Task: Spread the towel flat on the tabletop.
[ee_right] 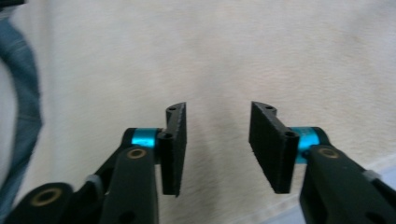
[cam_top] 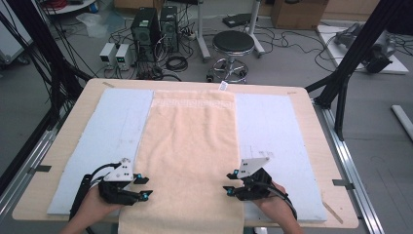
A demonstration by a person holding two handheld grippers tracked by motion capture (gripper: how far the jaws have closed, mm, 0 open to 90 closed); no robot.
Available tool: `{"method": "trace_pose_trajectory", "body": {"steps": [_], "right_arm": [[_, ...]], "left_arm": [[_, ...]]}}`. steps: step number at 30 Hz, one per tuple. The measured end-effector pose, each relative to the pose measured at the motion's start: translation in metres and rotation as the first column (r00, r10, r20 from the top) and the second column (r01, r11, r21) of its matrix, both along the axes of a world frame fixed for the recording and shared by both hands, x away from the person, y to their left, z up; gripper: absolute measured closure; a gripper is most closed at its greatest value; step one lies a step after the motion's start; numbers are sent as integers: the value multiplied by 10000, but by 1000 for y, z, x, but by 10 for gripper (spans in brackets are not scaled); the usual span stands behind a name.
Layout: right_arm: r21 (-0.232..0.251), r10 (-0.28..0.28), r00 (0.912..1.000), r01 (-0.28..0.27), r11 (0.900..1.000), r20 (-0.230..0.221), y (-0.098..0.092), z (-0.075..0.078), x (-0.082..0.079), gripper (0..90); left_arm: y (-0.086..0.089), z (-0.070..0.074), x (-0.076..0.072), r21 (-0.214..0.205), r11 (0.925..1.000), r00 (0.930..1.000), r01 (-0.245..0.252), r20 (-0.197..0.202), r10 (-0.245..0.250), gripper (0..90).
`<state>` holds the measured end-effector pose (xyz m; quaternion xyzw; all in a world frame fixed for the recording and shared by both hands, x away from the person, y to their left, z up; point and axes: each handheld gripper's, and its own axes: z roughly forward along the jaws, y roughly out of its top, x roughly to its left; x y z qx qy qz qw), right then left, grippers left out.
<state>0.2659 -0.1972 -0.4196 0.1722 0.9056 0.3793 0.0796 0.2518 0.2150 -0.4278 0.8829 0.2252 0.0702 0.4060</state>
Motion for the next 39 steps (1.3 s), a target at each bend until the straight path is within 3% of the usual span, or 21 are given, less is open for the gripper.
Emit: {"method": "trace_pose_trajectory", "body": {"steps": [6,13,17,23,26,28,31,39], "right_arm": [[299,-822,9966,820,9962,68,-4,2,15,421],[516,-1326,9911,1319,9899,100,-9,9,30,317],[577,-1554,9876,1540,9864,216,-11,14,41,284],[898,-1868,9819,1835,9789,308,-13,25,57,254],[1063,-1993,9793,1945,9751,363,-13,29,65,246],[1090,-2007,9786,1949,9747,451,-14,33,71,247],[1188,-2088,9774,2034,9719,345,-14,37,80,246],[898,-2152,9748,2095,9737,591,-3,49,100,211]], "left_arm": [[-1,1,17,-165,9973,9975,-709,-68,708,436],[-2,5,32,-391,9907,9915,-1303,-34,1303,306],[1,6,41,-467,9851,9862,-1655,-107,1651,257],[8,8,55,-782,9700,9731,-2302,-323,2283,207],[10,13,63,-662,9666,9688,-2477,-218,2468,186],[13,17,68,-892,9602,9642,-2647,-98,2649,177],[16,23,75,-866,9535,9572,-2885,-5,2896,148],[16,38,92,-837,9462,9491,-3124,134,3146,96]]}}
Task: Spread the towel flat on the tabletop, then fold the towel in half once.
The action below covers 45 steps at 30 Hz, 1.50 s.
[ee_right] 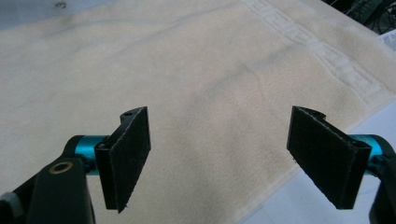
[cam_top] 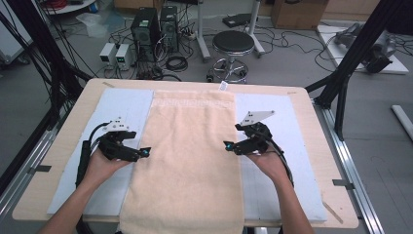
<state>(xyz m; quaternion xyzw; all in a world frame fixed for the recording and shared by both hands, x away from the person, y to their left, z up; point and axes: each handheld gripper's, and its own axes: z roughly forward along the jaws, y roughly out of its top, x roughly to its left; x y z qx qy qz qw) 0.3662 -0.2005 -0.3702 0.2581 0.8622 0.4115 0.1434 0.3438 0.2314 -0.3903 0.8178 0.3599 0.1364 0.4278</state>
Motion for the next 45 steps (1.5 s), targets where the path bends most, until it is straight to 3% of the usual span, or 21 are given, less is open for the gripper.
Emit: {"method": "trace_pose_trajectory", "body": {"steps": [3,5,8,16,23,25,28,35,38,45], "right_arm": [[60,-37,10000,37,10000,7,2,4,4,199],[368,76,10000,-75,9993,-18,2,7,5,192],[753,149,9998,-160,9970,157,1,15,2,192],[555,67,10000,-66,9984,-13,-3,15,15,193],[203,64,9998,-60,9998,-210,-2,19,41,194],[51,-108,9995,110,9999,-303,-3,20,50,194],[264,-479,9978,492,9984,-461,-7,17,61,194],[-218,-908,9932,894,9958,-729,-7,-1,76,195],[-264,-1140,9899,1121,9933,-844,-6,-9,79,197],[-433,-1439,9832,1398,9892,-1122,-9,-33,81,201]], "left_arm": [[0,5,5,-48,10000,10000,-7,-86,6,71],[-1,10,9,143,9999,9999,-1,-164,3,69],[-1,18,14,85,10000,10000,7,-25,-7,69],[-7,25,29,28,10000,10000,55,-38,-55,70],[-13,36,61,379,9993,9999,27,-166,-21,71],[-12,37,70,239,9997,9997,-65,-218,70,73],[-8,32,77,-2,9999,9998,-166,-95,166,73],[-8,6,85,60,9999,9989,-135,-445,138,88],[-10,-8,89,537,9984,9964,-194,-815,237,89],[-15,-28,93,837,9963,9929,-199,-1148,295,101]]}}
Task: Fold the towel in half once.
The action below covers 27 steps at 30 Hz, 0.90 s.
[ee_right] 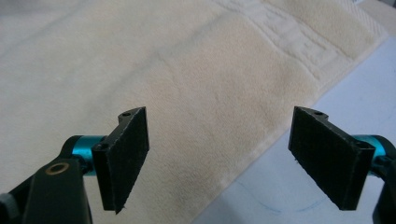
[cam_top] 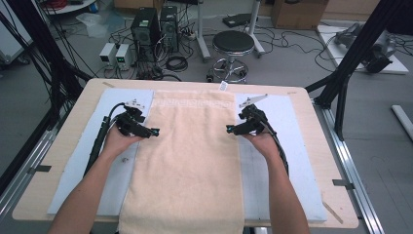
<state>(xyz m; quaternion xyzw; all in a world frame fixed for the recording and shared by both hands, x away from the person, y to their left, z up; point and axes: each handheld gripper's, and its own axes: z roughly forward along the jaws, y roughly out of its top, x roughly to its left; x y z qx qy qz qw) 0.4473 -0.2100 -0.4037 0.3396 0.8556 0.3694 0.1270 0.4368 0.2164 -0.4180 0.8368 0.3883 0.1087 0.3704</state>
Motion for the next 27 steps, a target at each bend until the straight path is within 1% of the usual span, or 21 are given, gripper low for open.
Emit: {"method": "trace_pose_trajectory", "body": {"steps": [1,2,3,5,6,7,8,9,11,12,13,14,15,16,17,18,20,21,22,24,27], "right_arm": [[26,-21,10000,21,10000,-95,-1,-4,0,204],[41,-91,9999,92,9999,-115,-1,-8,0,220],[37,-70,9999,70,10000,-146,-2,-11,0,247],[-95,-78,9996,76,9999,-283,-2,-18,0,276],[-144,-60,9996,57,9999,-265,-1,-21,0,288],[-158,-70,9996,66,9999,-282,0,-24,-1,304],[-174,-24,9994,18,9998,-347,1,-26,-1,326],[-209,-9,9993,1,9998,-368,2,-28,-1,339],[-191,24,9981,-36,9998,-615,3,-33,0,381],[-190,-76,9983,65,9998,-572,3,-34,-1,409],[-211,-193,9986,183,9996,-498,3,-34,-2,439],[-216,-228,9986,218,9995,-470,2,-34,-1,465],[-262,-279,9983,266,9993,-510,2,-33,-1,495],[-390,-250,9987,233,9990,-437,3,-33,-1,515],[-444,-221,9987,200,9988,-468,4,-32,-1,549],[-447,-120,9985,96,9990,-534,5,-31,-2,600],[-410,-41,9981,15,9992,-620,7,-31,-2,657],[-331,28,9974,-52,9994,-725,7,-31,-2,690],[-285,88,9967,-112,9995,-801,7,-30,-2,732],[-163,232,9949,-249,9996,-984,8,-30,-1,819],[-214,388,9939,-412,9989,-1036,9,-28,-2,843]], "left_arm": [[-1,-3,1,2,10000,9999,-40,-123,40,103],[-1,-5,1,96,9999,9997,-47,-245,50,105],[-1,-7,1,190,9998,9996,-65,-273,70,107],[-2,-10,0,169,9997,9996,-169,-206,172,116],[-2,-12,-1,239,9997,9997,-81,-212,86,139],[-3,-14,-1,278,9996,9994,-85,-321,94,155],[-3,-16,-1,401,9991,9992,-137,-365,152,158],[-4,-16,-1,391,9991,9996,-190,-212,199,163],[-4,-16,-2,465,9983,9993,-344,-146,351,203],[-4,-16,-2,518,9979,9992,-392,-86,397,221],[-3,-15,-4,598,9970,9988,-482,75,478,263],[-1,-15,-5,696,9961,9982,-551,267,533,333],[1,-15,-5,707,9958,9980,-579,301,558,414],[1,-15,-5,650,9954,9972,-704,294,686,474],[1,-15,-5,744,9943,9967,-763,346,739,496],[0,-15,-5,776,9935,9960,-828,398,799,537],[-1,-14,-5,725,9936,9958,-870,341,847,607],[-2,-15,-5,609,9938,9954,-927,306,909,654],[-2,-14,-5,568,9946,9960,-867,241,855,714],[-3,-14,-5,433,9957,9966,-815,119,811,799],[-2,-13,-5,317,9966,9971,-766,20,765,837]]}}
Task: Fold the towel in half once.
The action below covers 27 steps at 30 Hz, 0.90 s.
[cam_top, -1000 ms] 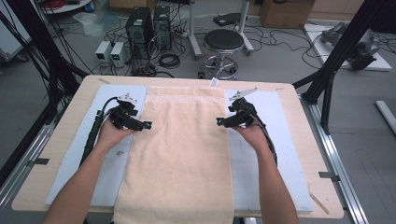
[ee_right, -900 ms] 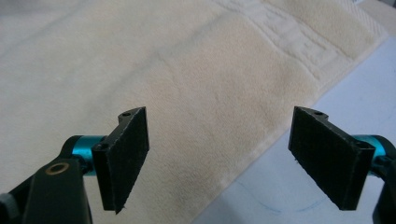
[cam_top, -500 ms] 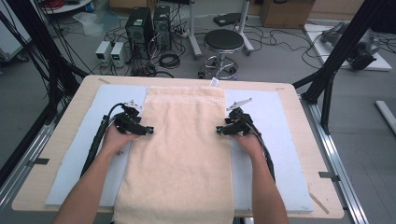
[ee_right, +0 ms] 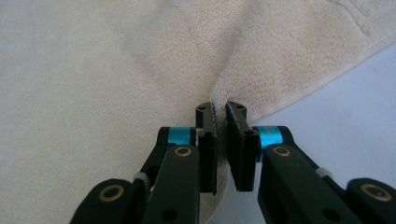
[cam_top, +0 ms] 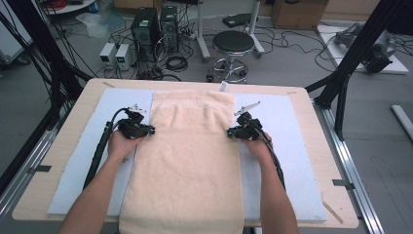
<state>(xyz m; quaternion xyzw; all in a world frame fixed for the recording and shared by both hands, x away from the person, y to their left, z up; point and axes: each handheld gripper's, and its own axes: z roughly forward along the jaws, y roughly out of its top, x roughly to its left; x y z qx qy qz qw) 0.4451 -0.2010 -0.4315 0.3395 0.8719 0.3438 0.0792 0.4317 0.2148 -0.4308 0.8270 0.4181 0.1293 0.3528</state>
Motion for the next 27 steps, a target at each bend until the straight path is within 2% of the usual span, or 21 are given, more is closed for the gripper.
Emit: {"method": "trace_pose_trajectory", "body": {"steps": [3,5,7,8,10,13,15,18,19,21,22,26,27], "right_arm": [[359,-58,9999,54,9993,106,-5,6,-1,850],[630,18,9991,-45,9980,422,-9,14,-3,853],[533,63,9992,-84,9985,391,-11,26,-5,855],[504,218,9982,-246,9984,555,-11,35,-7,855],[815,418,9962,-480,9955,761,-12,53,-12,856],[1013,820,9913,-924,9906,1032,-14,75,-21,855],[1275,1118,9859,-1276,9836,1243,-17,87,-33,855],[1260,1530,9744,-1747,9765,1649,-21,98,-56,853],[1253,1647,9711,-1875,9742,1730,-22,99,-65,852],[1291,1937,9648,-2180,9674,1778,-24,99,-86,850],[1166,2094,9627,-2308,9660,1711,-24,96,-97,848],[991,2599,9515,-2781,9554,1646,-22,75,-136,835],[968,2636,9522,-2801,9551,1544,-23,68,-144,831]], "left_arm": [[4,6,-1,-309,9995,9999,29,143,-25,842],[7,14,-3,-571,9982,9993,168,354,-147,843],[10,23,-6,-843,9959,9981,329,547,-283,844],[11,26,-8,-911,9952,9974,353,664,-293,843],[16,38,-14,-1088,9928,9951,498,899,-401,844],[23,53,-25,-1423,9872,9910,714,1225,-541,843],[27,63,-37,-1481,9838,9860,1006,1470,-787,843],[31,73,-61,-1353,9796,9767,1487,1752,-1241,839],[32,75,-70,-1295,9771,9718,1688,1876,-1430,839],[33,74,-91,-1131,9748,9664,1922,1944,-1680,836],[33,73,-102,-1041,9728,9627,2072,1984,-1838,836],[35,54,-140,-612,9665,9532,2491,1919,-2336,821],[36,48,-148,-576,9648,9514,2567,1909,-2417,819]]}}
